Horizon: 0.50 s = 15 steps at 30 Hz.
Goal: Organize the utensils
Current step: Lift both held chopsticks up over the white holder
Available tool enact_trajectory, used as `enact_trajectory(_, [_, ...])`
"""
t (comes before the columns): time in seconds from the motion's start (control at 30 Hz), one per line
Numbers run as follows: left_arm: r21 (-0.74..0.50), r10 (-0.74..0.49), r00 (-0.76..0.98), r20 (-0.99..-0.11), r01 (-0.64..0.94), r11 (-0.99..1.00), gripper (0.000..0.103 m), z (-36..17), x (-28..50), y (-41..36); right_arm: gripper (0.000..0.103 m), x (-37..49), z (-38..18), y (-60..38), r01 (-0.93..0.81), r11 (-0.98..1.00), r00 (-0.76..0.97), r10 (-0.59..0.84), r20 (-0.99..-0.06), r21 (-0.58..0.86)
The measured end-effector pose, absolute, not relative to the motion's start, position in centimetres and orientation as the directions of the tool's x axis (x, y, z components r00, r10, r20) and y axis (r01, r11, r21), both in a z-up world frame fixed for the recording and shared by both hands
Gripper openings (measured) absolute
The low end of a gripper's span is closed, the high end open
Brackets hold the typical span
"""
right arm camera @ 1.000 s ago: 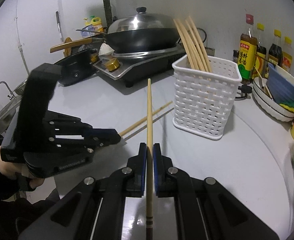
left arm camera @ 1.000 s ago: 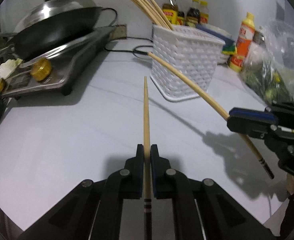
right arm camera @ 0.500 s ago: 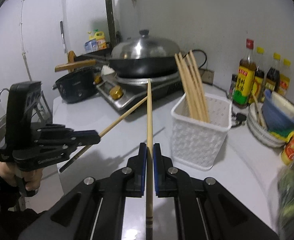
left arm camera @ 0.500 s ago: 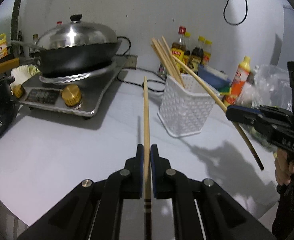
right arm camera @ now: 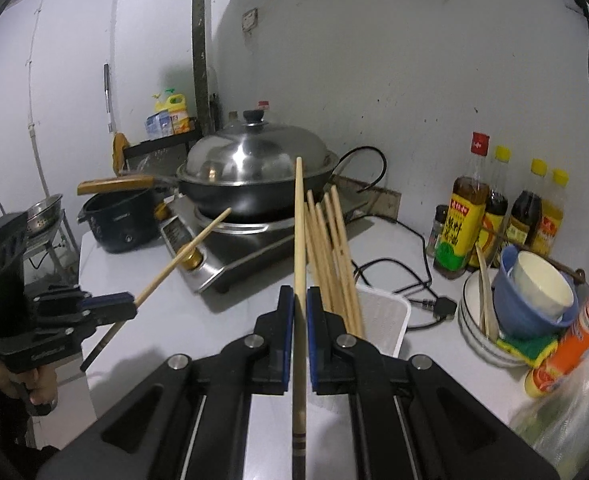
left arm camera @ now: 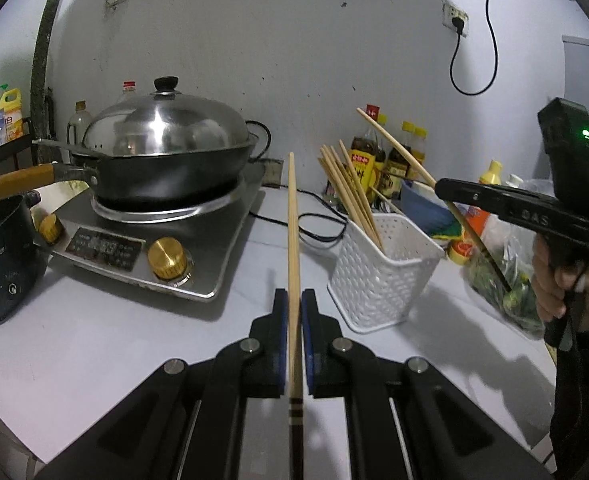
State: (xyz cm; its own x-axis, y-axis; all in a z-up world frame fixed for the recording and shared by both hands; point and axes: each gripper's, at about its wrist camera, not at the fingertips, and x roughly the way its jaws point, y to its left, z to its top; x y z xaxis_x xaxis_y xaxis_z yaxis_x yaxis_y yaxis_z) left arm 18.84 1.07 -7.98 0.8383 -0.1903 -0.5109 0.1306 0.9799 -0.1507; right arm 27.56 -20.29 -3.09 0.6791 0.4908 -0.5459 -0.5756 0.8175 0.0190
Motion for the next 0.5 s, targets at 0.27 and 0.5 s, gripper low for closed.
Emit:
enact_trajectory(0.27, [-0.184, -0.195, 0.851, -0.487, 0.118, 0.976, 0.006, -7.7, 20.2, 3.0, 0.006, 31.4, -1.7, -18.5, -0.576, 0.817, 0.696, 0.477, -0.536, -0.02])
enact_trajectory(0.5, [-0.201, -0.196, 0.853, -0.484, 0.11, 0.973, 0.006, -8.0, 21.5, 4.0, 0.006, 34.7, -2.5, -16.3, -0.589, 0.805, 0.69, 0.455, -0.563, -0.071])
